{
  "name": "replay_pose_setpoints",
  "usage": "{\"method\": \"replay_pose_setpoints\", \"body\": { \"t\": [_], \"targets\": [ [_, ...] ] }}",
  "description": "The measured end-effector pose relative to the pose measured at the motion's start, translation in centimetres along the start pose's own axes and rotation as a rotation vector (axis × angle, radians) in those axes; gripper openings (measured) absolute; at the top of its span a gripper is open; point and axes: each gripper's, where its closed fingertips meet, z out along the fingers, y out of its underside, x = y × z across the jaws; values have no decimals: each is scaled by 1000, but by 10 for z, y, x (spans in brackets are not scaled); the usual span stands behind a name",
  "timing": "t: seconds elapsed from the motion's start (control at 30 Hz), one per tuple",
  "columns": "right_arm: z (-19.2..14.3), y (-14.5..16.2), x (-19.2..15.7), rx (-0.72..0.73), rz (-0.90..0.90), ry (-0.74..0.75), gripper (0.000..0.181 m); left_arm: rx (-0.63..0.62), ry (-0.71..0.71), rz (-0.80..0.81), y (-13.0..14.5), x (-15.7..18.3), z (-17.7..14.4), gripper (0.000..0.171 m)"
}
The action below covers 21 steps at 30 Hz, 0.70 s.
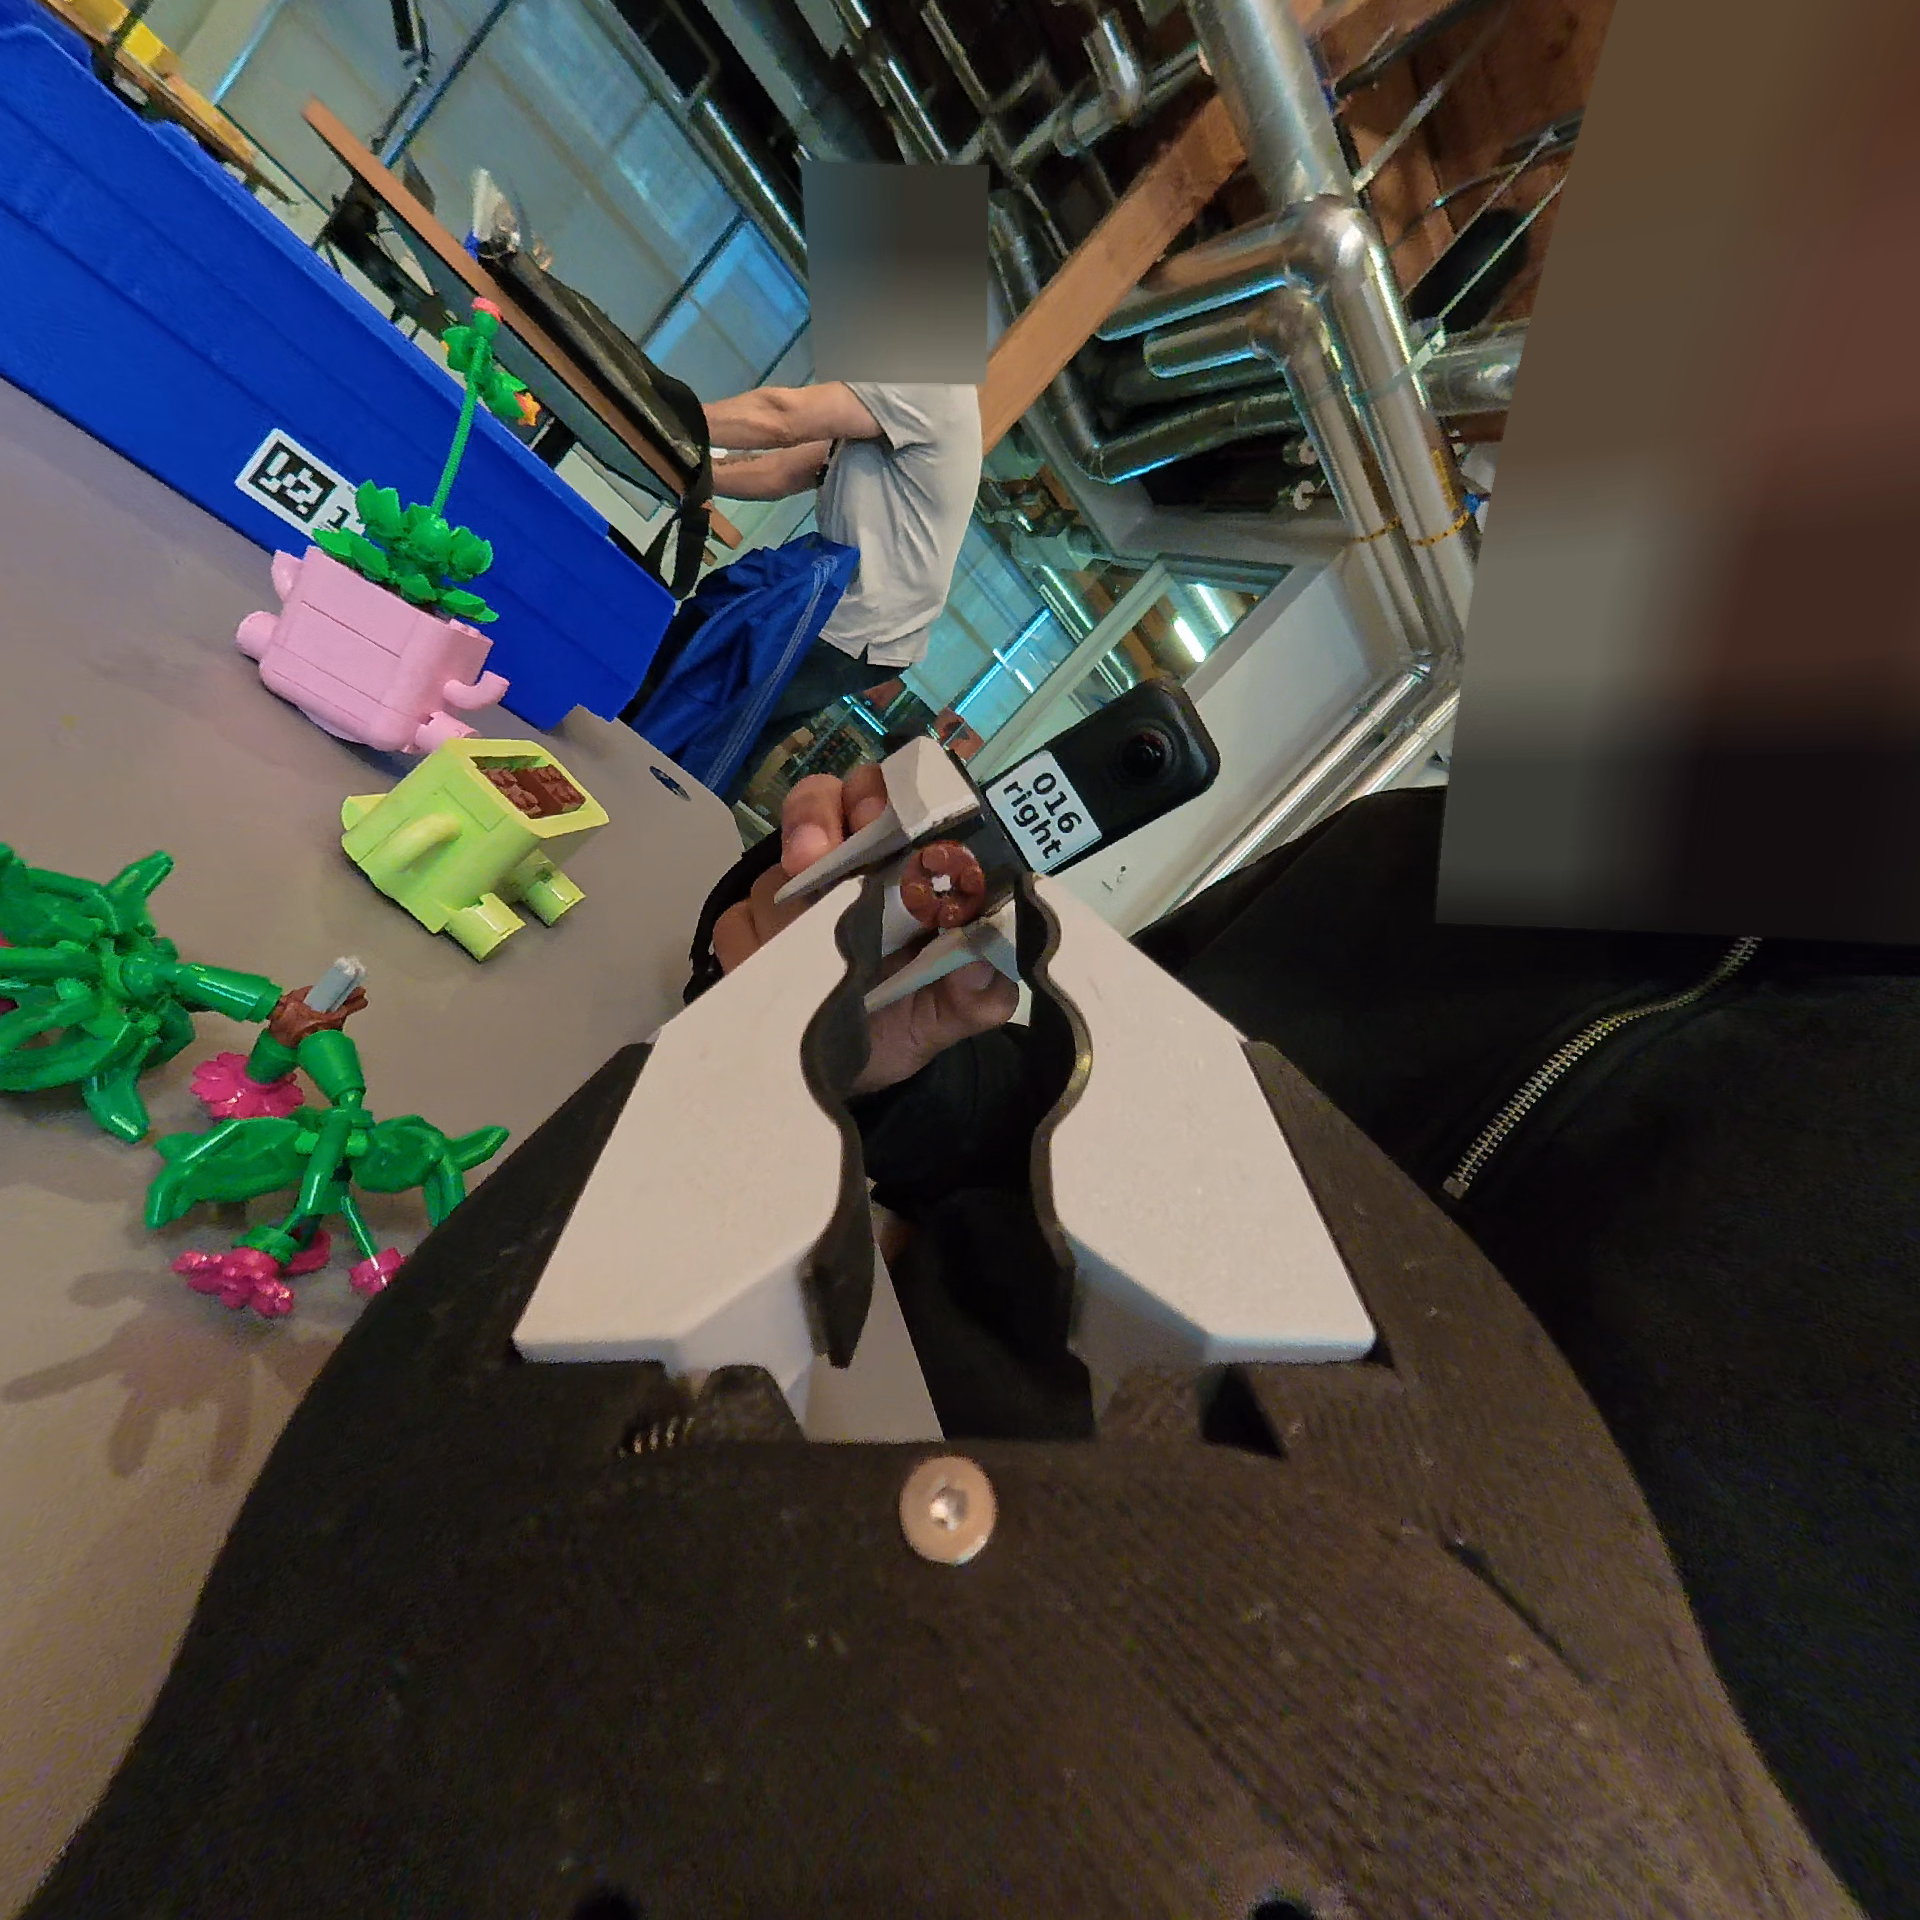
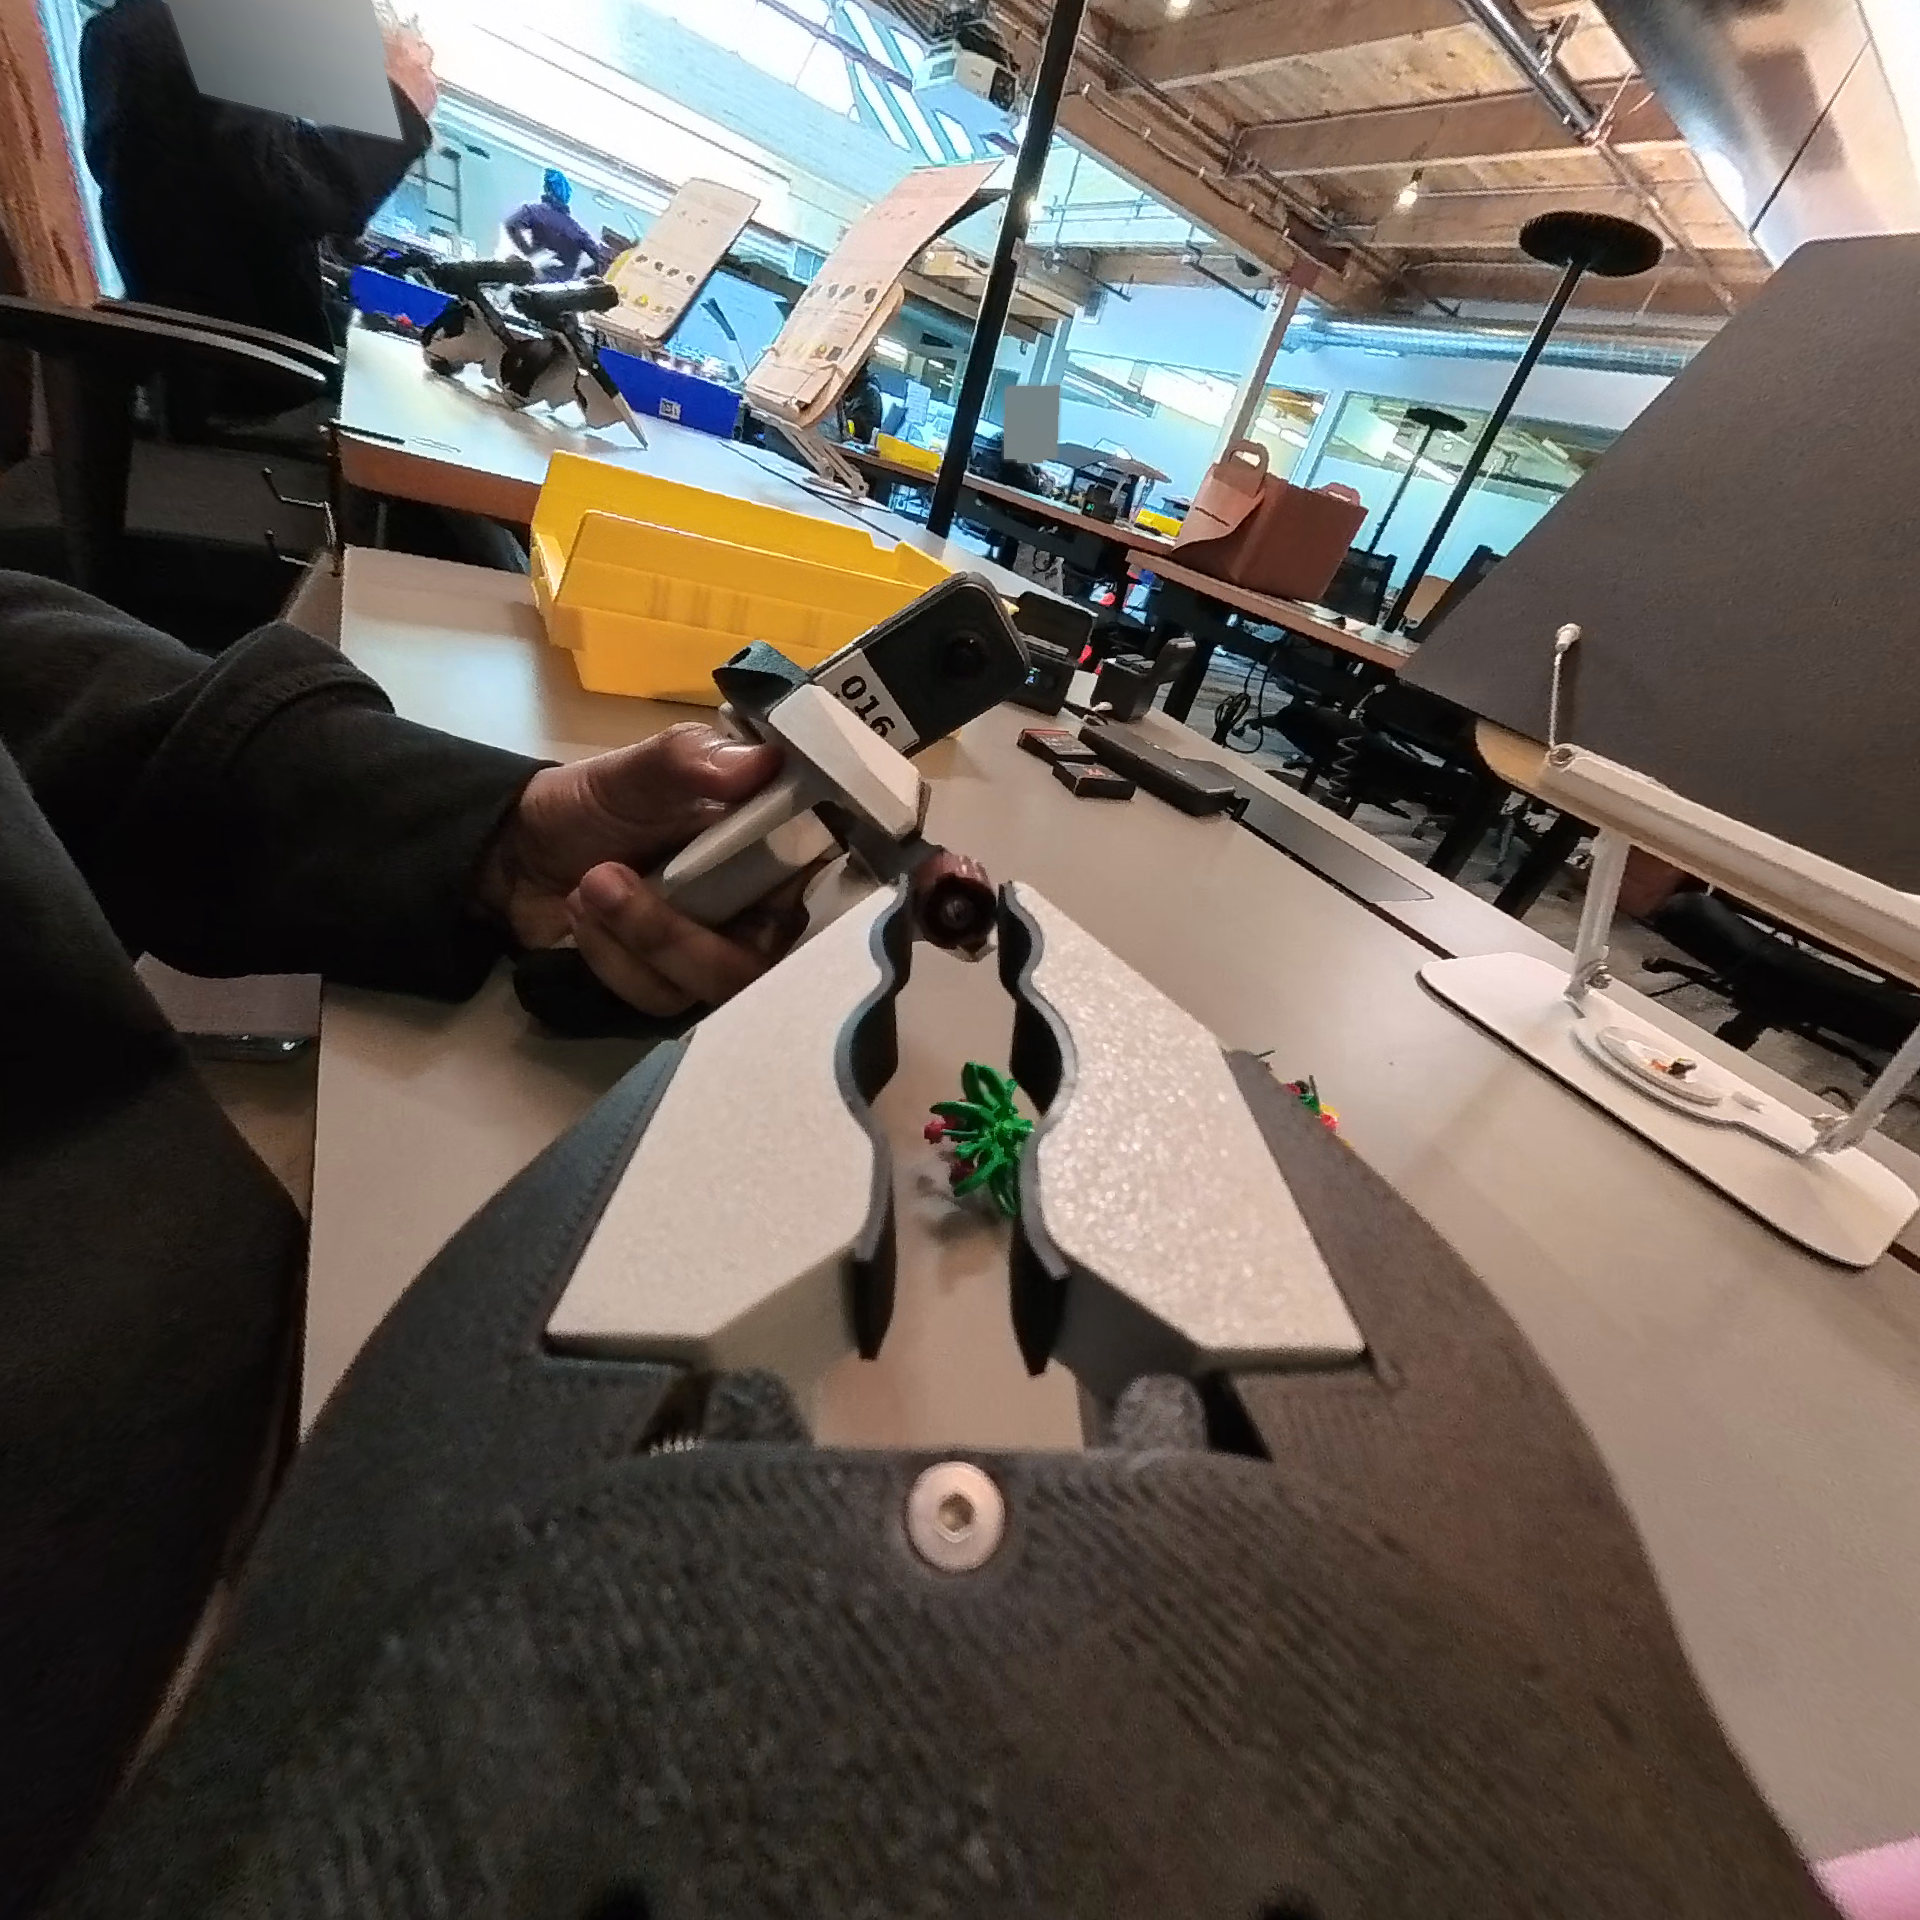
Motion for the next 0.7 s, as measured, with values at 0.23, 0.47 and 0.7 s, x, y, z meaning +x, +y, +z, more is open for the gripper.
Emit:
{"method": "replay_pose_setpoints", "body": {
  "t": [0.23,0.47,0.7],
  "targets": [
    [1,2,-2,-7,9,-16,14,0,-29,22,0,-2,1,11],
    [1,4,6,-4,43,14,22,39,-215,299,-10,-8,-3,11],
    [1,22,36,-55,243,121,24,-109,-808,951,-23,-28,-14,12]
  ]
}}
